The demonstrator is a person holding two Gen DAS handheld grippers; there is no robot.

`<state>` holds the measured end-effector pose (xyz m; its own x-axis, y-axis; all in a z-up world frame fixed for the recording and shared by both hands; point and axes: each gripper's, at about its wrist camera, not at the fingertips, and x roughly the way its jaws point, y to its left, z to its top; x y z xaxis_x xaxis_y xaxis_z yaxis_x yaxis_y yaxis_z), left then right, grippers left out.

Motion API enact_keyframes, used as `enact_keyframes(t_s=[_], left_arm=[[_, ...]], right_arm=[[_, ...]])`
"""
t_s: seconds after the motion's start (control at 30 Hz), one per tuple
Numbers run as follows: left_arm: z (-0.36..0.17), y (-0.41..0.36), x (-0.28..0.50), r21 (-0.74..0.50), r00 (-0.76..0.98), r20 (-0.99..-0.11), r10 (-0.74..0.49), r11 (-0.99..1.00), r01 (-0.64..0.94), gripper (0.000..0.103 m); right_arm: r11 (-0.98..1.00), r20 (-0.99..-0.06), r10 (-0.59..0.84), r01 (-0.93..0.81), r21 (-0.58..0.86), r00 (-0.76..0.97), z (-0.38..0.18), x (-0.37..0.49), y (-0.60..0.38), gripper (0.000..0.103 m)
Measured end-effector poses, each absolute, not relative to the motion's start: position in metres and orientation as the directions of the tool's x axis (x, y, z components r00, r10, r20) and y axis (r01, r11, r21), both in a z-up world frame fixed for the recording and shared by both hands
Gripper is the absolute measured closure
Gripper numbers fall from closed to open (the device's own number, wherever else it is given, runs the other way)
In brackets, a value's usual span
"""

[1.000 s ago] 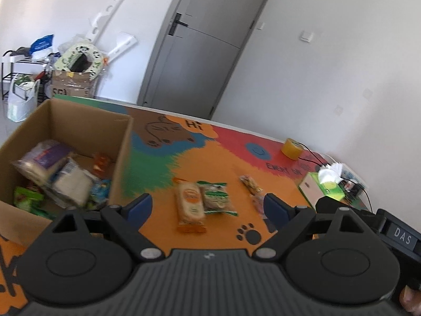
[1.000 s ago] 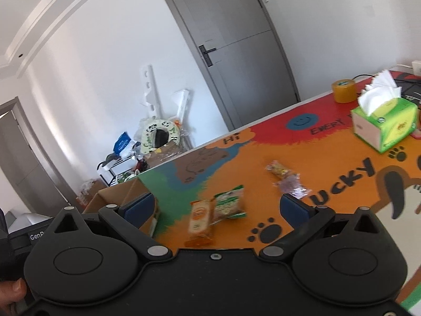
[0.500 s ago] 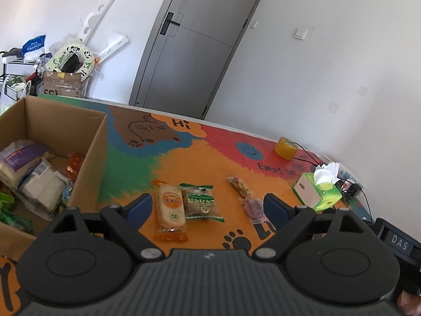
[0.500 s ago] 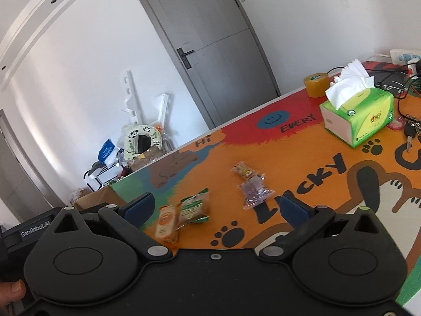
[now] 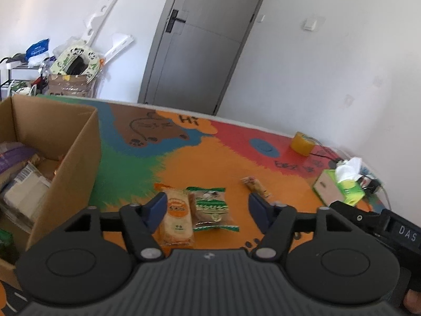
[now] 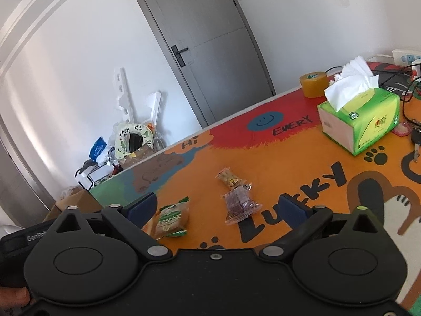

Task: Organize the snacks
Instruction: 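Reach the left tool to the orange-labelled bread pack while the right tool approaches the brown candy bag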

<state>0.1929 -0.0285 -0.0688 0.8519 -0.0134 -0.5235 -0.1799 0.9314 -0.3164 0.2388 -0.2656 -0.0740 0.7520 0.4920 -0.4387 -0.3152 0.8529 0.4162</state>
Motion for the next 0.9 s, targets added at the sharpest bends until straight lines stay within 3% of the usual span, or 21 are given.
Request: enact_keyframes(t_s=[0.17, 0.53, 0.9], left_arm=[[-0.082, -0.029, 0.208, -0.294, 0.829, -0.559, 0.008, 0.933, -0.208, 0.047], [-0.104, -0.028, 0.231, -0.277, 0.792, -0.609, 0.041, 0.925, -0.261, 0.049], [-0.123, -0.023, 0.243, -0.258, 0.764, -0.642, 0.063, 0.921, -0.293, 0.054]], right_arm=[[0.853, -0.466, 0.499, -0.320, 0.413, 0.731, -0.086, 0.255, -0.261, 0.018], [0.855, -0.524, 0.509, -0.330, 0.401, 0.683, -0.109, 0.284, -0.245, 0.026], [0.889, -0.572, 0.456, -0.329, 0.317, 0.682, -0.119, 0.301, -0.224, 0.027]])
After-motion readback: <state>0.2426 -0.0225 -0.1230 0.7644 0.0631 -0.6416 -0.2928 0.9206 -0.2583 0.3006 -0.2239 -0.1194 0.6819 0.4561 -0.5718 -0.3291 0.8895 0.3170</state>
